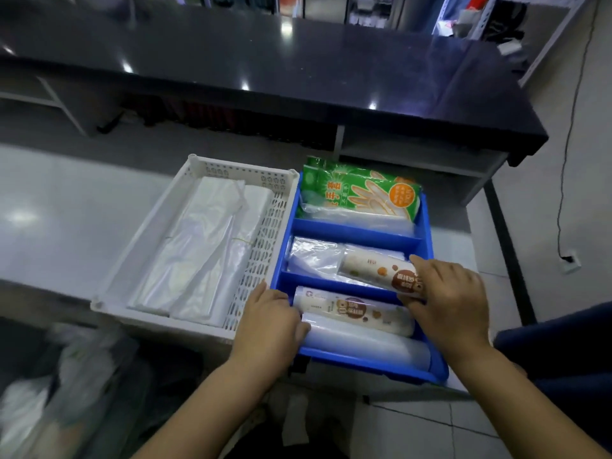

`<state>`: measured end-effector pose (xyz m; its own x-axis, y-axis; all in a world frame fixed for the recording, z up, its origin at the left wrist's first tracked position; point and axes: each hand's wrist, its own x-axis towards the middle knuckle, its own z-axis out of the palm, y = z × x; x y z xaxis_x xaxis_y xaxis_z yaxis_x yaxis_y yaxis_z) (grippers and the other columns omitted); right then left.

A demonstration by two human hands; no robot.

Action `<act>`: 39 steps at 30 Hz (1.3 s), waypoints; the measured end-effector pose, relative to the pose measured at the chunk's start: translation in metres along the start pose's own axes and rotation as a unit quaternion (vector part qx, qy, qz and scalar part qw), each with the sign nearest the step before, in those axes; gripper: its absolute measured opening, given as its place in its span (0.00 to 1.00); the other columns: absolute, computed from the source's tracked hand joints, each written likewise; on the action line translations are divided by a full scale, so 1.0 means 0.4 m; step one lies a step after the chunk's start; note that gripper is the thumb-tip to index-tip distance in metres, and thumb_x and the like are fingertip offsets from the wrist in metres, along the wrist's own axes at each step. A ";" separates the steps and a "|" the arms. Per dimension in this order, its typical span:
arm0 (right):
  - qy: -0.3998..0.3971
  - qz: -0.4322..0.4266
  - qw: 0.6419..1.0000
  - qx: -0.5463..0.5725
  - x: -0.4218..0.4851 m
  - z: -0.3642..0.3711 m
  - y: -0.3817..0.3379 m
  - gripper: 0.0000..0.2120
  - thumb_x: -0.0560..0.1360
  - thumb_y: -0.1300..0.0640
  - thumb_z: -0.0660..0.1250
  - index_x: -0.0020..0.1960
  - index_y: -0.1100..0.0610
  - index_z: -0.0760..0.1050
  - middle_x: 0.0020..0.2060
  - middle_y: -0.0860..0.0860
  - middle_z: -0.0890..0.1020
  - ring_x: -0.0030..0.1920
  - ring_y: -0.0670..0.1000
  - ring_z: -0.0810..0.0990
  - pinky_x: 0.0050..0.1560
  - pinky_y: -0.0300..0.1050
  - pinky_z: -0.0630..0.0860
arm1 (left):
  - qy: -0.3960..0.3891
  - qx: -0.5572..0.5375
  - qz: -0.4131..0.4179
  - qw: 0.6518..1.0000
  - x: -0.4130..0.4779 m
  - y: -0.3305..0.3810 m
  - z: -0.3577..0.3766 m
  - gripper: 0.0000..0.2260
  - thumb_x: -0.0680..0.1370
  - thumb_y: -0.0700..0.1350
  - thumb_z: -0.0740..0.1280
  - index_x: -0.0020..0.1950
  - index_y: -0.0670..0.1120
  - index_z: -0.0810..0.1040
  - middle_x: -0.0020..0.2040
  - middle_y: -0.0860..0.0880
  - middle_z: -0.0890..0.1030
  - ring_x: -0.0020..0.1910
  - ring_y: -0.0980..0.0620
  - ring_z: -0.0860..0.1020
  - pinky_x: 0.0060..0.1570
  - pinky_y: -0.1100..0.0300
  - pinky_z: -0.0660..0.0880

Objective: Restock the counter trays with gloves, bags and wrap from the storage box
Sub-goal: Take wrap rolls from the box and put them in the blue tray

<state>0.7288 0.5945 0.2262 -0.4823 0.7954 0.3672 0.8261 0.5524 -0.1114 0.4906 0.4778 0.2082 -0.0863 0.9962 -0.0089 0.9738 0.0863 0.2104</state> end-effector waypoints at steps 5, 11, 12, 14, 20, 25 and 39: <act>-0.006 0.005 1.000 0.015 -0.004 -0.005 0.004 0.29 0.61 0.53 0.79 0.58 0.61 0.76 0.48 0.59 0.83 0.47 0.60 0.81 0.49 0.54 0.75 | 0.087 -0.208 -0.106 0.968 -0.026 0.047 -0.026 0.07 0.70 0.54 0.71 0.34 0.54 0.76 0.43 0.55 0.81 0.50 0.56 0.75 0.51 0.66 0.63; -0.029 0.003 0.999 0.039 0.002 -0.025 0.005 0.32 0.61 0.50 0.79 0.60 0.61 0.75 0.48 0.59 0.83 0.45 0.59 0.82 0.45 0.52 0.77 | 0.120 -0.327 -0.104 0.931 -0.032 0.076 -0.085 0.11 0.71 0.50 0.69 0.33 0.59 0.69 0.39 0.57 0.76 0.44 0.65 0.74 0.38 0.72 0.68; -0.028 0.001 0.999 0.046 0.002 -0.028 0.002 0.32 0.61 0.48 0.79 0.60 0.61 0.75 0.47 0.58 0.84 0.44 0.59 0.82 0.44 0.51 0.78 | 0.141 -0.335 -0.103 0.926 -0.030 0.064 -0.107 0.11 0.71 0.48 0.70 0.32 0.58 0.70 0.40 0.56 0.77 0.46 0.66 0.74 0.39 0.72 0.69; -0.032 0.004 0.998 0.057 0.000 -0.035 -0.008 0.31 0.62 0.44 0.76 0.59 0.59 0.75 0.46 0.56 0.84 0.41 0.56 0.82 0.41 0.49 0.78 | 0.180 -0.346 -0.108 0.914 -0.025 0.021 -0.163 0.11 0.71 0.45 0.70 0.33 0.56 0.72 0.41 0.55 0.78 0.47 0.63 0.77 0.44 0.61 0.76; -0.100 -0.007 0.993 0.065 -0.032 -0.041 -0.064 0.26 0.65 0.35 0.69 0.57 0.49 0.72 0.47 0.50 0.82 0.43 0.50 0.80 0.41 0.44 0.78 | 0.294 -0.427 -0.181 0.836 -0.039 -0.167 -0.303 0.09 0.74 0.39 0.68 0.36 0.50 0.77 0.39 0.49 0.80 0.39 0.47 0.81 0.38 0.56 0.83; -0.186 -0.051 0.981 0.031 -0.051 -0.035 -0.130 0.23 0.66 0.35 0.66 0.57 0.45 0.70 0.50 0.46 0.80 0.49 0.50 0.77 0.47 0.45 0.71 | 0.356 -0.472 -0.200 0.781 -0.060 -0.251 -0.322 0.10 0.76 0.41 0.67 0.36 0.51 0.77 0.38 0.49 0.79 0.40 0.51 0.79 0.35 0.67 0.80; -0.282 -0.038 0.956 0.067 -0.068 0.015 -0.142 0.16 0.78 0.45 0.58 0.63 0.45 0.72 0.58 0.43 0.78 0.57 0.43 0.73 0.58 0.38 0.72 | 0.327 -0.542 -0.230 0.739 -0.023 -0.219 -0.237 0.09 0.76 0.43 0.66 0.37 0.52 0.77 0.40 0.51 0.79 0.41 0.52 0.79 0.43 0.56 0.78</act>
<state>0.6932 0.5428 0.2170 -0.6509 0.7389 -0.1742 0.7562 0.6106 -0.2354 0.3860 0.4602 0.2824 -0.7847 0.6151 0.0767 0.0995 0.0030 0.9950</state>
